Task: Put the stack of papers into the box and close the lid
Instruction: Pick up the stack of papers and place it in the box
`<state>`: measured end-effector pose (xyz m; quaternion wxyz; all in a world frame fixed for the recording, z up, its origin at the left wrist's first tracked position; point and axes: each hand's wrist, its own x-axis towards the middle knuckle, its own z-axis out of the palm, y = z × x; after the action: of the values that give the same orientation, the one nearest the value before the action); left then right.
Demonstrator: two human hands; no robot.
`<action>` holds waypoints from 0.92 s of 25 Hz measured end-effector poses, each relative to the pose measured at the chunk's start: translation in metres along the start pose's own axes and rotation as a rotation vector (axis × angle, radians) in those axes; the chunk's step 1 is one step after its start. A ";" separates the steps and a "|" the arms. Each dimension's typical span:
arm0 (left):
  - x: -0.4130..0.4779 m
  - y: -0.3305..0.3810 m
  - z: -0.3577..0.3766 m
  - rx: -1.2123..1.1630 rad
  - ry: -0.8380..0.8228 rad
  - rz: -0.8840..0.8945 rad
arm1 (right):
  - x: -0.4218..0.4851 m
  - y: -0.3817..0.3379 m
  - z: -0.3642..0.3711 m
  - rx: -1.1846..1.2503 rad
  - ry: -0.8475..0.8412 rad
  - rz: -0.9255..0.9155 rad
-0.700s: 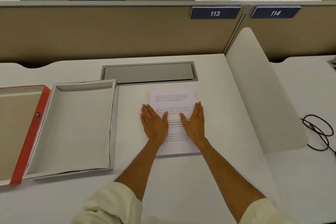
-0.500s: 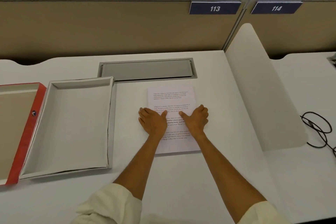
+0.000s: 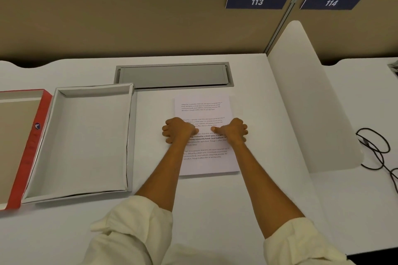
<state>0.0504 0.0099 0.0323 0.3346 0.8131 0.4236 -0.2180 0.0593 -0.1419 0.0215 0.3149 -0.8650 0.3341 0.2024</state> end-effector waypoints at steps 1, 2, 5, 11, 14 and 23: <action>0.002 0.001 -0.003 0.019 -0.014 0.001 | 0.000 0.000 -0.001 0.002 -0.012 -0.003; 0.003 0.001 -0.006 0.038 -0.027 0.004 | 0.000 -0.001 -0.002 0.007 -0.024 -0.004; 0.005 0.000 -0.009 0.051 -0.059 0.016 | -0.002 -0.005 -0.004 -0.008 -0.024 -0.019; -0.001 0.002 -0.002 0.051 -0.027 0.001 | -0.004 -0.006 -0.003 -0.004 -0.019 -0.075; -0.005 0.003 0.000 -0.001 0.006 0.021 | -0.002 -0.004 -0.008 0.003 -0.049 -0.135; 0.008 -0.019 -0.005 -0.273 -0.101 0.128 | 0.000 0.001 -0.007 0.151 -0.084 -0.120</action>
<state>0.0389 0.0254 0.0236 0.4761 0.7733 0.3793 -0.1774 0.0596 -0.1476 0.0256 0.4047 -0.8480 0.2823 0.1936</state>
